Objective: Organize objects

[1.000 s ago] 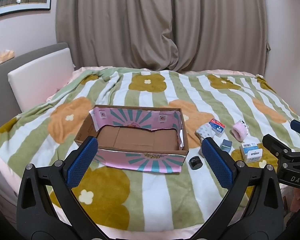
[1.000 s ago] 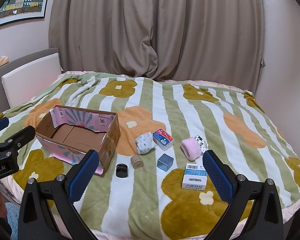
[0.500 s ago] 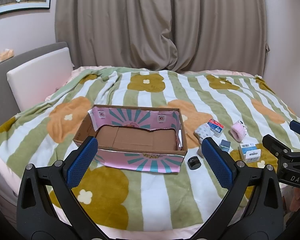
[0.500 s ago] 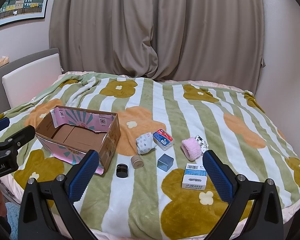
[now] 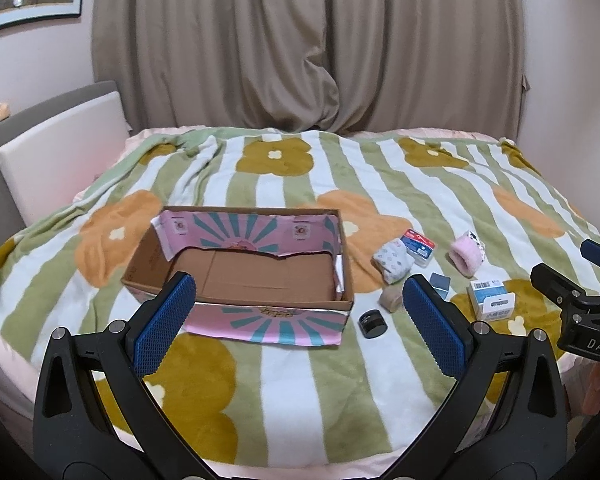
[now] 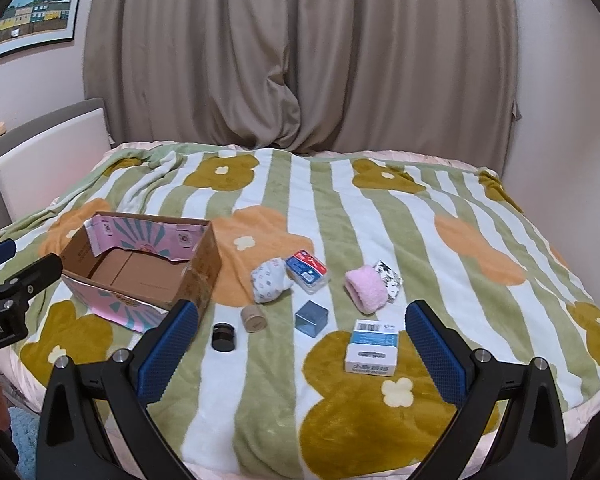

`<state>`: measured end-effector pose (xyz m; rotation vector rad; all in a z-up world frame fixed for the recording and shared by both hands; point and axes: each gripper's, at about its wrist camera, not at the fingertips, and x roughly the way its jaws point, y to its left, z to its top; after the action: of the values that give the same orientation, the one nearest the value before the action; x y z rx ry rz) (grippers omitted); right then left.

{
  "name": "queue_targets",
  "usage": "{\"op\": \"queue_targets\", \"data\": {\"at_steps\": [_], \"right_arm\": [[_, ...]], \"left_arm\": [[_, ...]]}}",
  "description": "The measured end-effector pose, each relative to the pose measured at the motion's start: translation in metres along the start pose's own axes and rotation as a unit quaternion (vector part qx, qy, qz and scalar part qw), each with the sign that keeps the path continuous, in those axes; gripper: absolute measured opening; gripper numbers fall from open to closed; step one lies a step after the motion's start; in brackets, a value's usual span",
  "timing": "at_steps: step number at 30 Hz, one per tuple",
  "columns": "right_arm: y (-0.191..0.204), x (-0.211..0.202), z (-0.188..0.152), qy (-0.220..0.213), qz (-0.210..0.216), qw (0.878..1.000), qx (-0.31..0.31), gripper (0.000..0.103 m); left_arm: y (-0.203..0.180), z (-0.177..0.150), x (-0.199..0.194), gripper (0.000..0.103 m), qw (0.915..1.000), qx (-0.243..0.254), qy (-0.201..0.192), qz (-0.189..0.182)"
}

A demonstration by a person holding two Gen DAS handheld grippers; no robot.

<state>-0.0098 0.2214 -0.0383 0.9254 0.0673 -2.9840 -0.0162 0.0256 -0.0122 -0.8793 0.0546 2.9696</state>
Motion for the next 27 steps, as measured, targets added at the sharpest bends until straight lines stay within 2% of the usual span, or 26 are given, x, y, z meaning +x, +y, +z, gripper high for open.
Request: {"op": "queue_targets", "data": {"at_steps": [14,23,27], "right_arm": [[-0.054,0.036,-0.002,0.026,-0.027,0.999,0.007,0.103],[-0.085,0.083,-0.005,0.056,-0.026,0.998,0.006,0.103],[-0.094,0.108,-0.005,0.071,-0.02,0.997,0.001,0.103]], "left_arm": [[-0.061,0.01,0.052,0.103,0.9986,0.03,0.027,-0.034],[-0.118,0.016,0.112,0.103,0.9938,0.06,0.06,-0.072],[-0.137,0.019,0.144,0.103,0.9917,0.071,0.075,-0.077]]}}
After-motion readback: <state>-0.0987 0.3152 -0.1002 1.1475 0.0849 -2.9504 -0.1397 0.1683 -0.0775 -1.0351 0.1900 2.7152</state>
